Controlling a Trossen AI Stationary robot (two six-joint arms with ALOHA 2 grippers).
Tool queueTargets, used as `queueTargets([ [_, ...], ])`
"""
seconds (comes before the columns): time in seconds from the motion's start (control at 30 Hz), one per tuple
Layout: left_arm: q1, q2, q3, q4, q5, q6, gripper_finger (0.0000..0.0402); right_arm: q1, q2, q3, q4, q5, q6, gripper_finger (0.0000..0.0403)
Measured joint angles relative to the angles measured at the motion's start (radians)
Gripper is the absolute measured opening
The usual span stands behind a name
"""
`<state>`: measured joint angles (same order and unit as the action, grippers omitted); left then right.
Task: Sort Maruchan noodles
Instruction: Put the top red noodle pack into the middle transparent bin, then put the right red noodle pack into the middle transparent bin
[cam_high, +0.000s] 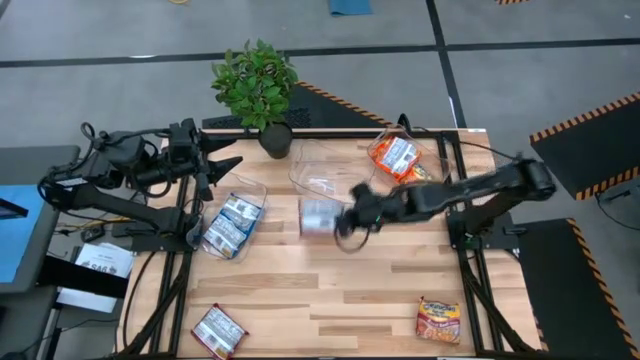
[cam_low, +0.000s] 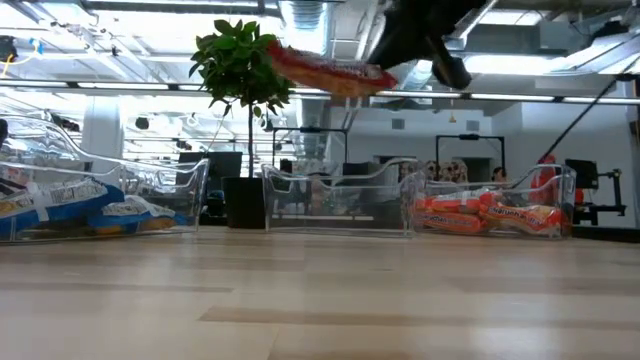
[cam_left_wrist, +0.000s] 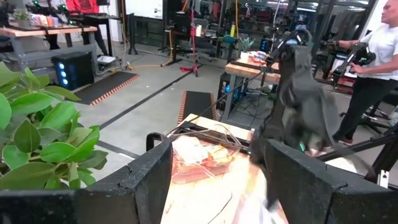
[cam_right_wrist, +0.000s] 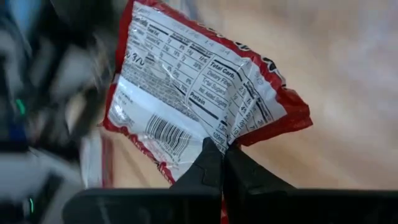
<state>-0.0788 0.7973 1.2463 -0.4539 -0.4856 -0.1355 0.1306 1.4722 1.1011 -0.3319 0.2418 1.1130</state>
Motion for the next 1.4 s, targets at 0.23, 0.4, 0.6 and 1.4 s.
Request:
queueTargets([
  [0.23, 0.0, 0.026, 0.0, 0.003, -0.005, -0.01, 0.0237, -0.249, -0.064, 0.0, -0.113, 0.2, -0.052, 0.0018],
  [0.4, 0.0, 0.051, 0.0, 0.002, -0.005, -0.016, 0.0237, -0.363, 0.047, 0.0, -0.067, 0.092, -0.06, 0.0021],
  [0.6, 0.0, 0.065, 0.0, 0.002, -0.01, -0.017, 0.0237, -0.412, 0.141, 0.0, 0.085, 0.003, -0.014, 0.0092],
  [1.4, 0.0, 0.067, 0.0, -0.005, -0.019, -0.048, 0.0237, 0.152, -0.377, -0.069, -0.767, -0.478, 0.047, 0.0281],
])
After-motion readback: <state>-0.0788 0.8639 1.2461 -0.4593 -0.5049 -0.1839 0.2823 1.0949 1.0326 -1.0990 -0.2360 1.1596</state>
